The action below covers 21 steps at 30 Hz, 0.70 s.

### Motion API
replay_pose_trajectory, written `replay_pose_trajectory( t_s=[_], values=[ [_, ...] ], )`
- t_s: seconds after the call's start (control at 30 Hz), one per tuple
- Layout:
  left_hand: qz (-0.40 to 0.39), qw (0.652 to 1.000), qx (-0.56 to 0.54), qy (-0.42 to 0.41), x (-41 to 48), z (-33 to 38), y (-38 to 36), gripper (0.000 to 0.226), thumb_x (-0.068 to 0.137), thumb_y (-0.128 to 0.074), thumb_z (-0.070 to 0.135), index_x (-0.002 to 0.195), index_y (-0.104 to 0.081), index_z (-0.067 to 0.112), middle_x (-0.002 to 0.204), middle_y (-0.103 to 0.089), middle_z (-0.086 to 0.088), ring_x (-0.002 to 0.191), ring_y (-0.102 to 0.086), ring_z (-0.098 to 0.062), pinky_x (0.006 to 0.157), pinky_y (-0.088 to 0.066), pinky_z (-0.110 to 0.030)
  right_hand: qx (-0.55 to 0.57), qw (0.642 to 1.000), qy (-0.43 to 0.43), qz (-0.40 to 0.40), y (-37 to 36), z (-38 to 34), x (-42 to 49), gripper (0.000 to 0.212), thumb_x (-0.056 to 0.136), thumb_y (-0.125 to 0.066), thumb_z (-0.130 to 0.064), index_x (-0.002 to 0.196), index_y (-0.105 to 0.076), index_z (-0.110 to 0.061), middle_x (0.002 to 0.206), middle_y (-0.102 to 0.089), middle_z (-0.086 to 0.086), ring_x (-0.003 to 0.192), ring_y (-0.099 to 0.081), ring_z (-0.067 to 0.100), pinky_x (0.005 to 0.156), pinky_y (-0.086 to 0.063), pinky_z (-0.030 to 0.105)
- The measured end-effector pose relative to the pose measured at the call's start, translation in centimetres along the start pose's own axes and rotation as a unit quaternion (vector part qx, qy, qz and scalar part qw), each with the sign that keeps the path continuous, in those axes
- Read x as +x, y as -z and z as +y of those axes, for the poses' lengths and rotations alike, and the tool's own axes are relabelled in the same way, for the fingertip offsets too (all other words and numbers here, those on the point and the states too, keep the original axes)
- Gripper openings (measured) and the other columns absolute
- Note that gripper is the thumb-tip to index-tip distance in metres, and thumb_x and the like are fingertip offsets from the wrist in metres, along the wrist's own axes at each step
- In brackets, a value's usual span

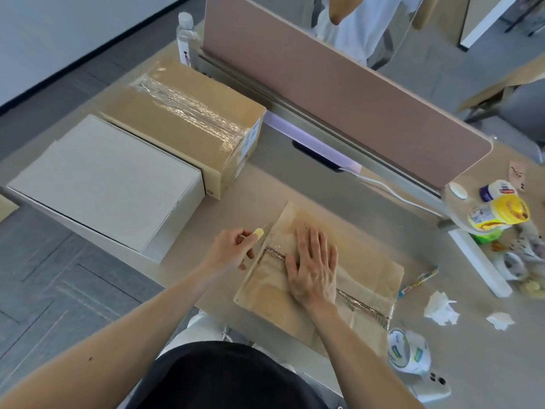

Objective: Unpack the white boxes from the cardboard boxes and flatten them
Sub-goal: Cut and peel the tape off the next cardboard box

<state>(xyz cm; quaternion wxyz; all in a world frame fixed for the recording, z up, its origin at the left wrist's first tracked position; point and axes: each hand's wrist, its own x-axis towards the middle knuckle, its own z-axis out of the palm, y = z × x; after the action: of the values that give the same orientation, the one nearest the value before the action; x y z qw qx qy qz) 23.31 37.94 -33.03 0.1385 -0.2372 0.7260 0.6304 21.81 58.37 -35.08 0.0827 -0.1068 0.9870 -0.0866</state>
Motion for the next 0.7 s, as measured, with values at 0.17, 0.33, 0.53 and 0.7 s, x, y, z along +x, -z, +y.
replay_pose_trajectory(
  t_s=[0.17,0.33,0.53,0.7],
  values=[
    [-0.021,0.996,0.074,-0.043,0.76,0.31,-0.34,0.016,0.098,-0.059,0.025,0.093,-0.069,0.013,0.057,-0.064,0.0,0.044,-0.054,-0.009,0.046,-0.053,-0.03,0.007,1.0,-0.007,-0.003,-0.18,0.14,0.45,0.061,0.1,-0.021,-0.054,0.156,-0.005,-0.038,0.165,0.0,-0.008,0.152,0.005,0.015,0.122,0.009,0.04],
    [-0.033,0.992,0.1,-0.069,0.47,0.02,-0.23,0.024,0.098,-0.059,0.024,0.083,-0.065,0.006,0.051,-0.061,-0.005,0.039,-0.056,-0.017,0.047,-0.055,-0.039,0.012,1.0,-0.01,0.006,-0.27,0.2,0.43,0.061,0.1,-0.026,-0.053,0.156,-0.007,-0.038,0.165,-0.001,-0.008,0.152,0.006,0.014,0.122,0.008,0.04],
    [-0.04,0.982,0.15,-0.106,0.14,0.24,0.0,0.029,0.096,-0.06,0.023,0.075,-0.061,0.003,0.047,-0.059,-0.007,0.034,-0.055,-0.019,0.04,-0.044,-0.024,0.008,1.0,-0.008,0.008,-0.39,0.24,0.43,0.063,0.098,-0.019,-0.057,0.156,-0.008,-0.037,0.165,-0.002,-0.007,0.152,0.004,0.015,0.122,0.007,0.042],
    [-0.045,0.97,0.198,-0.135,-0.03,0.47,0.61,0.029,0.096,-0.06,0.021,0.073,-0.061,0.003,0.05,-0.061,-0.009,0.034,-0.058,-0.018,0.038,-0.043,-0.033,0.012,1.0,-0.006,0.021,-0.44,0.16,0.43,0.063,0.097,-0.019,-0.058,0.156,-0.014,-0.036,0.165,-0.008,-0.006,0.152,-0.001,0.017,0.123,0.003,0.043]
  ],
)
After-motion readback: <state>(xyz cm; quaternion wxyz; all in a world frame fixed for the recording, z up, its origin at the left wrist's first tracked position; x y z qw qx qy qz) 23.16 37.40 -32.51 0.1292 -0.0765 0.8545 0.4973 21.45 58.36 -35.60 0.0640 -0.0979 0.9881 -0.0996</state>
